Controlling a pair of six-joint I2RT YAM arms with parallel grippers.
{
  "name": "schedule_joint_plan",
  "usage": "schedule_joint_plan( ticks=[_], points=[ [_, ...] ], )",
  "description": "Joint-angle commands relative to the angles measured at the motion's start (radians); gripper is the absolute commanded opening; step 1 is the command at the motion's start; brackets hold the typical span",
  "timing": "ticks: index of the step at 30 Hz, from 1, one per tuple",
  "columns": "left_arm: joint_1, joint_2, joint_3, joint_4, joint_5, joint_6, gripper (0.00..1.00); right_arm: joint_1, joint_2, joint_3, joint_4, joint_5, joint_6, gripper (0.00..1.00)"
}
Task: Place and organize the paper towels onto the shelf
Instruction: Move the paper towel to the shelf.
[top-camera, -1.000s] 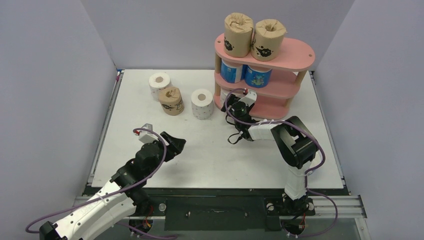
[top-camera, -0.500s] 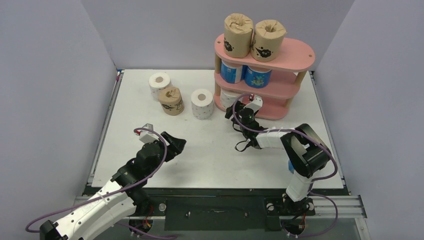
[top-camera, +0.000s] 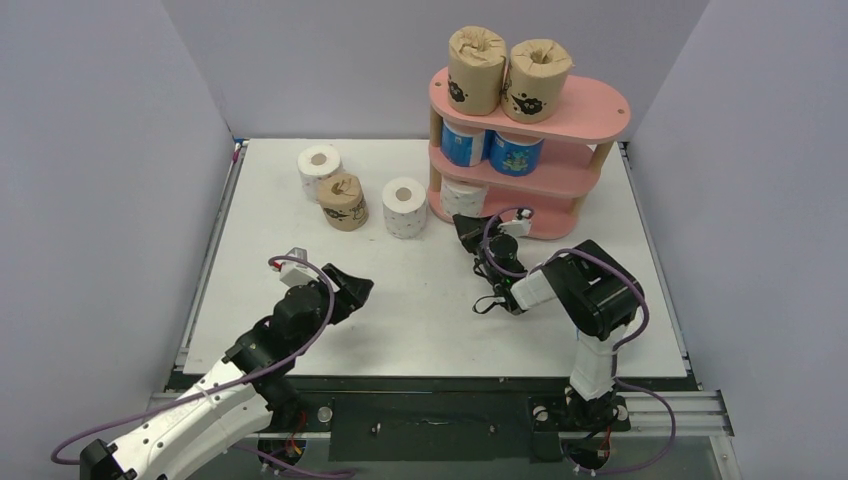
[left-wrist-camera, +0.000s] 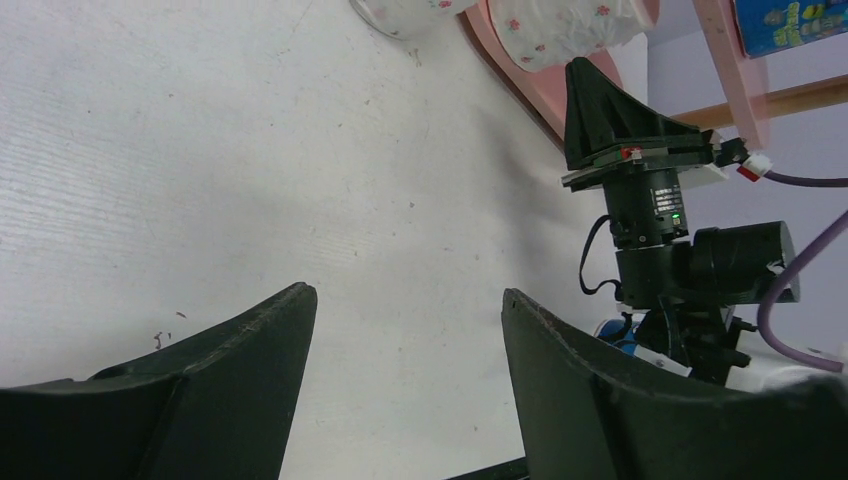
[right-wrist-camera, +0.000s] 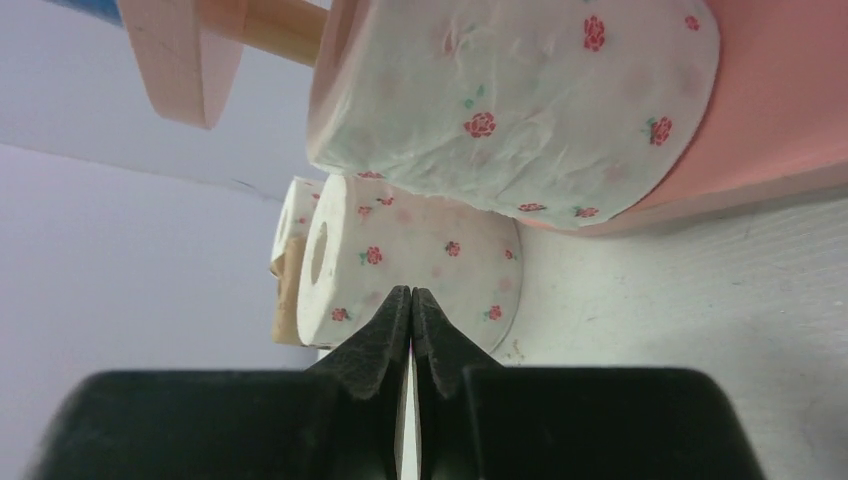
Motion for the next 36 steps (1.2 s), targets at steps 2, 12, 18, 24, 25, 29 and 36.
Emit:
schedule_joint_plan(
  ticks=[2,12,18,24,25,29,36],
  points=[
    [-0.004,-0.022,0.009,0.022,-0.003,-0.004,0.66,-0.017,0.087,0.041,0.216,-0.005,0.209,0.0],
    [-0.002,-0.016,0.017,0.02,-0.004,0.001,0.66,-0.042,0.14,0.122,0.146,0.014,0.227,0.0],
    [-0.003,-0.007,0.019,0.022,-0.004,0.007,0.66,-0.065,0.166,0.173,0.076,0.013,0.209,0.0],
    [-0.002,0.004,0.024,0.025,-0.01,0.015,0.66,-0.079,0.193,0.208,0.044,0.011,0.2,0.0],
    [-0.002,0.006,0.024,0.027,-0.01,0.016,0.66,-0.08,0.198,0.214,0.04,0.01,0.2,0.0],
    [-0.003,0.019,0.029,0.032,-0.01,0.019,0.66,-0.086,0.215,0.238,0.037,0.006,0.201,0.0],
    [-0.002,0.026,0.025,0.037,-0.009,0.017,0.66,-0.088,0.228,0.269,0.022,-0.001,0.202,0.0]
  ],
)
